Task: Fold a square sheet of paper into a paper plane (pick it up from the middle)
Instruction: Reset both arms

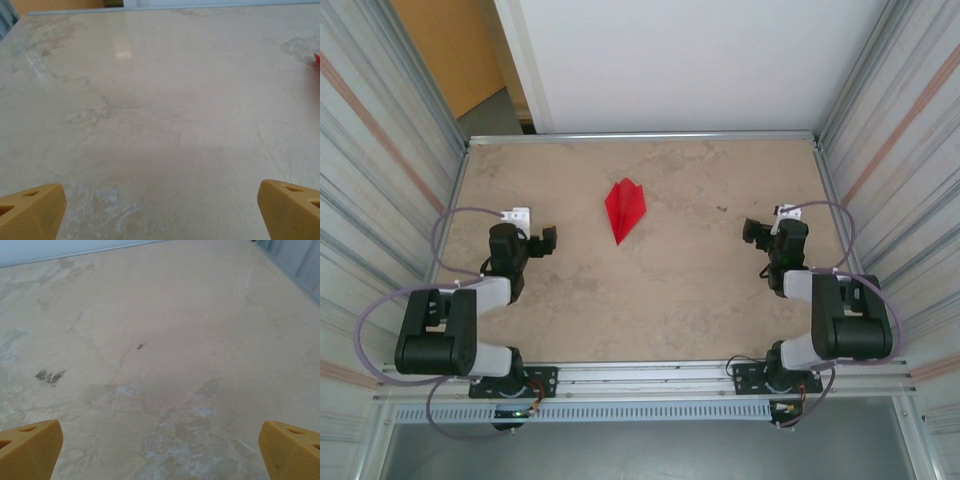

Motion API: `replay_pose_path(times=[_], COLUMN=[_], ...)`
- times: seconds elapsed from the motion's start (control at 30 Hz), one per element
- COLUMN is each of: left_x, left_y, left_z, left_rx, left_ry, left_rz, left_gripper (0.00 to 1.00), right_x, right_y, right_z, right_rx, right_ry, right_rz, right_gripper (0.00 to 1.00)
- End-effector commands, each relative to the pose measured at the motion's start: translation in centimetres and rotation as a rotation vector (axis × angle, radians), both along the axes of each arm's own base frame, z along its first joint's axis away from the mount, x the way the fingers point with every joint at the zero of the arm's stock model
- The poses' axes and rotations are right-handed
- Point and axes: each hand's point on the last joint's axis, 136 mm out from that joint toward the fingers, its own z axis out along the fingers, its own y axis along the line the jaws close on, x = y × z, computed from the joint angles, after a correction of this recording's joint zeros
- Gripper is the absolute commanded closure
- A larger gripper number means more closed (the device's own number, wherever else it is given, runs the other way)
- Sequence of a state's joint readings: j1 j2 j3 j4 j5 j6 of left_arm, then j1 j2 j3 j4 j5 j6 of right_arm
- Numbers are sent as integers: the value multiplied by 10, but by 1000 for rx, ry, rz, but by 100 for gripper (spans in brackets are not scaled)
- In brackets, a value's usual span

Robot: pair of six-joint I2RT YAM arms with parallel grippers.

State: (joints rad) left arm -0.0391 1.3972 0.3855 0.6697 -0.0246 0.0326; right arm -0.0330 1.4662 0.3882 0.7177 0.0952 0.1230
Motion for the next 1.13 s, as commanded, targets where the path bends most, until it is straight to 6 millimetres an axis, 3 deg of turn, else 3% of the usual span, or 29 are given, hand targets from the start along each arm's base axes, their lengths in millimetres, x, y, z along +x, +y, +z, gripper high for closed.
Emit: replay_pose_path(times=[0.0,0.23,1.1], left_x=[9,17,18], left_y=[-6,1,2], left_z=[9,-5,-5], left_rx=[26,21,24], left_ry=[-83,-27,-29], left_rz=[-55,-16,-12], left_gripper=[1,1,1], right_x=[9,13,13], right_y=[12,9,9], right_z=[1,-2,-2], right_rx=[-15,-3,0], right_ry=[-47,-25,-23], right_rz=[76,64,65], right_gripper=[1,1,1])
